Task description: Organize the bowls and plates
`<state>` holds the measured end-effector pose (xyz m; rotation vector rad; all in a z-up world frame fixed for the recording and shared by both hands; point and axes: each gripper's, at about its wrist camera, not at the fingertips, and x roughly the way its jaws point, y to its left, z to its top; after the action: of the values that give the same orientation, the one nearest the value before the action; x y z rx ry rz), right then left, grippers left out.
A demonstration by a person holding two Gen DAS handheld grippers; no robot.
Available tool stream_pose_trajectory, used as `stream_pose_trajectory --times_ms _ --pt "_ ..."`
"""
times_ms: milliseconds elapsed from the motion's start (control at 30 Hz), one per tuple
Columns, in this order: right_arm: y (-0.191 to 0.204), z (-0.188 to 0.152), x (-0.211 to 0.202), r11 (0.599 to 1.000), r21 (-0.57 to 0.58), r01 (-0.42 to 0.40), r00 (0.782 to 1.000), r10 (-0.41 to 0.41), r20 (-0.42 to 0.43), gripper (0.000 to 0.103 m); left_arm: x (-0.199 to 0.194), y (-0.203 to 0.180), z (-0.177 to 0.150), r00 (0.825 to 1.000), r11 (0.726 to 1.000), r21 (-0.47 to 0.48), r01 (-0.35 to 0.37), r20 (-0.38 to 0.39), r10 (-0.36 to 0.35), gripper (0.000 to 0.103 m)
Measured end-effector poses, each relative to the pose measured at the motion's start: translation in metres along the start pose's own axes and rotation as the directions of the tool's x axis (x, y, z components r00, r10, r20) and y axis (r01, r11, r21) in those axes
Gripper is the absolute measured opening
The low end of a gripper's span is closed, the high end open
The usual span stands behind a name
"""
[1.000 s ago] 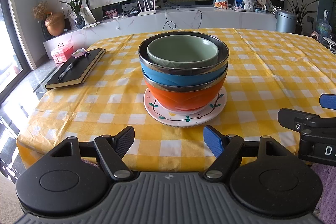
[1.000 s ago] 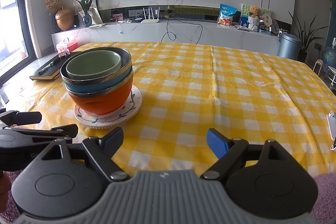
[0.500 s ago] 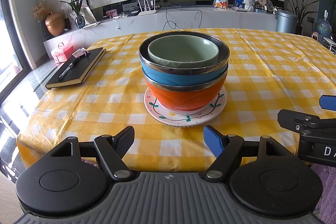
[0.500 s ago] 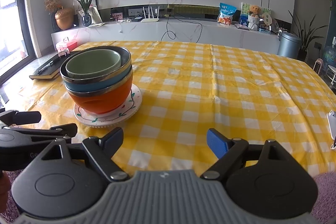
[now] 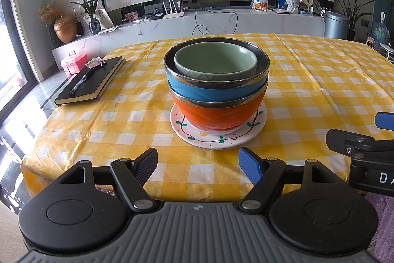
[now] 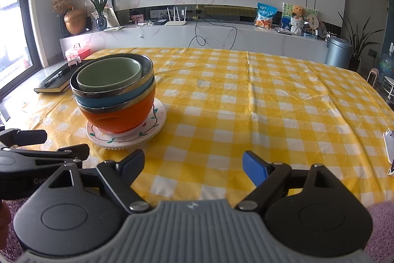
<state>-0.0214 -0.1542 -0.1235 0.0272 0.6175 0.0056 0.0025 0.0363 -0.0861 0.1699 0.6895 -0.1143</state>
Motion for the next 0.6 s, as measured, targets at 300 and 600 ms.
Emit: stream_pose_trajectory --times_ms 300,600 --pt "-0.0001 0.0002 -0.0003 1.000 0.000 0.000 1.000 0.000 0.000 0.085 -0.0017 -0.0006 0.0009 1.000 1.000 0.005 0.002 0.007 -0.002 0.088" --pt "0.0001 -0.0005 -0.0001 1.000 -0.001 0.000 1.000 0.000 -0.002 0.086 -0.0024 -0.0010 0.0009 1.000 1.000 0.005 -0.002 0.006 0.002 0.088"
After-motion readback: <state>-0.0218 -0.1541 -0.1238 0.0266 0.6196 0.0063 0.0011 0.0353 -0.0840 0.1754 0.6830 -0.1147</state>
